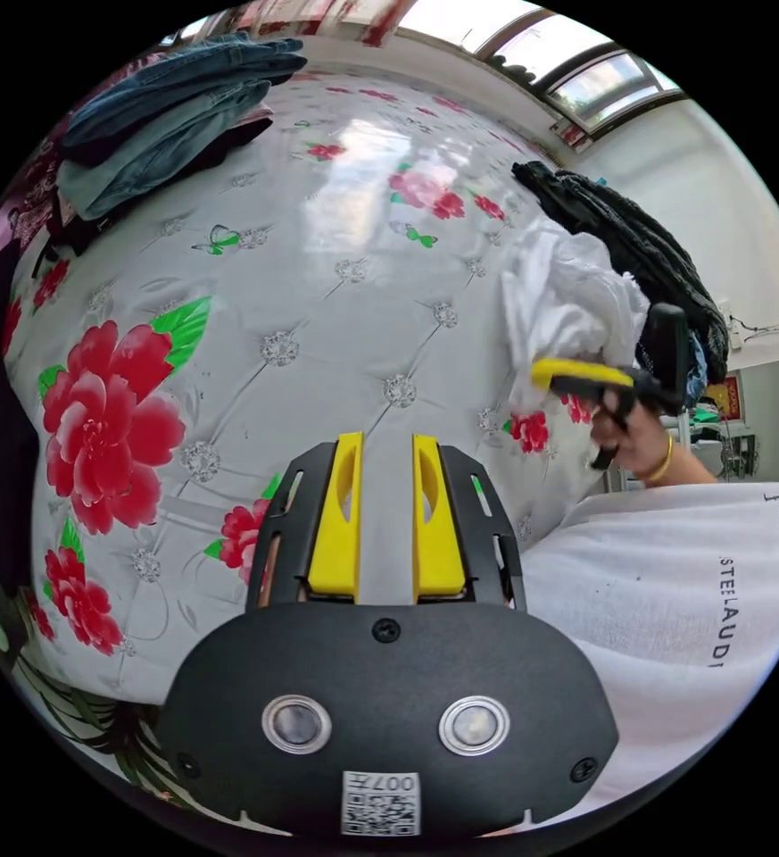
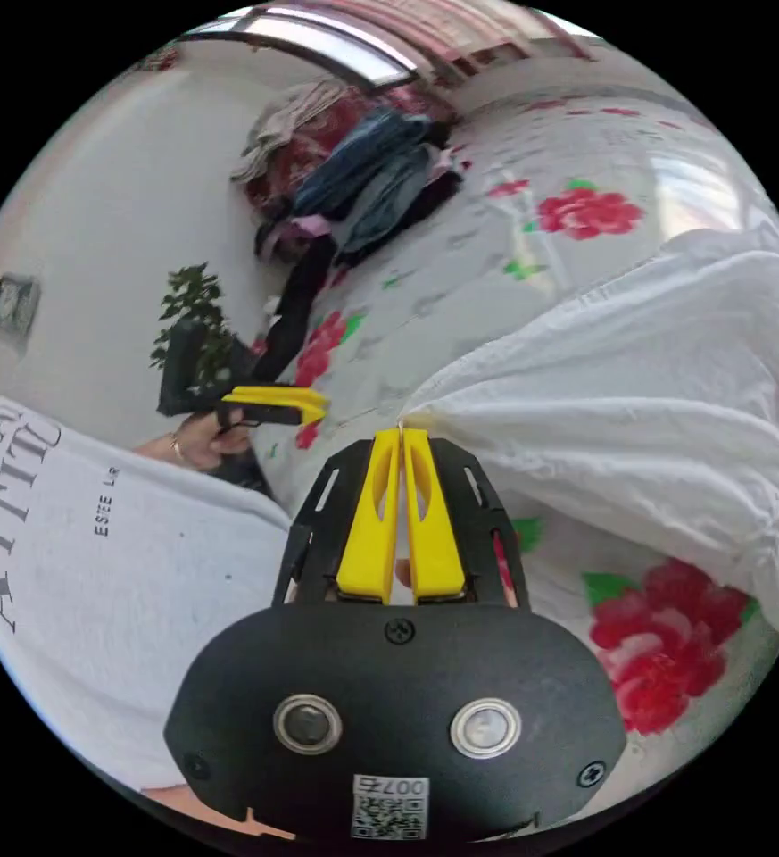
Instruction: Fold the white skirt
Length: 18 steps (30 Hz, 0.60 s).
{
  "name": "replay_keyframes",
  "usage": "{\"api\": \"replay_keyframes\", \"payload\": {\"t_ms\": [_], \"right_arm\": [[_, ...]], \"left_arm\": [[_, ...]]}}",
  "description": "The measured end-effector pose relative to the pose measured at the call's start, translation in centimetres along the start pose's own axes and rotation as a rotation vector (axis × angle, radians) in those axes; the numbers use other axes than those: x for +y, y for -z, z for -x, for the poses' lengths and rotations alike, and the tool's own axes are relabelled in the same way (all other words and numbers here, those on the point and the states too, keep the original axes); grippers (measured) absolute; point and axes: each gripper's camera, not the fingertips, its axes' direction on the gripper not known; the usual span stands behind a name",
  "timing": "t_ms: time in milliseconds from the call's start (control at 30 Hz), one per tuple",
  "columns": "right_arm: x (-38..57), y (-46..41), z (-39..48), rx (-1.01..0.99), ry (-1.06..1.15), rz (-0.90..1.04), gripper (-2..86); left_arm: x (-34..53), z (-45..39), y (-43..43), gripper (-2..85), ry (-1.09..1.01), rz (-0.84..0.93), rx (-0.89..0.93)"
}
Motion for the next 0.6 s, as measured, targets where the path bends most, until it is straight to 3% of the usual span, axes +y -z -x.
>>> {"api": "replay_keyframes", "payload": {"t_ms": [100,167,233,500,600], "right_arm": [[-0.3,-7.9,8.1,-0.125,0.218,0.233,1.0],[0.2,-9.1,10.7,0.008,0.315,0.333,2.0],[1.0,-8.0,11.5,0.106,0.341,0.305,3.3],[4.3,5.7,4.8,0.413,-0.204,-0.259,9.7],[1.8,6.1,5.7,0.481,-0.190,-0.295,11.2]], "left_arm": [[1.8,1.7,1.4,8.7,0.052,-0.050,-0.014],[3.0,3.1,2.5,8.7,0.087,-0.080,-0.036],[4.2,4.4,3.8,8.7,0.109,-0.117,-0.068],[4.4,10.0,3.4,11.9,0.185,-0.150,-0.022],[2.3,10.1,1.0,12.3,0.175,-0.120,-0.024]]}}
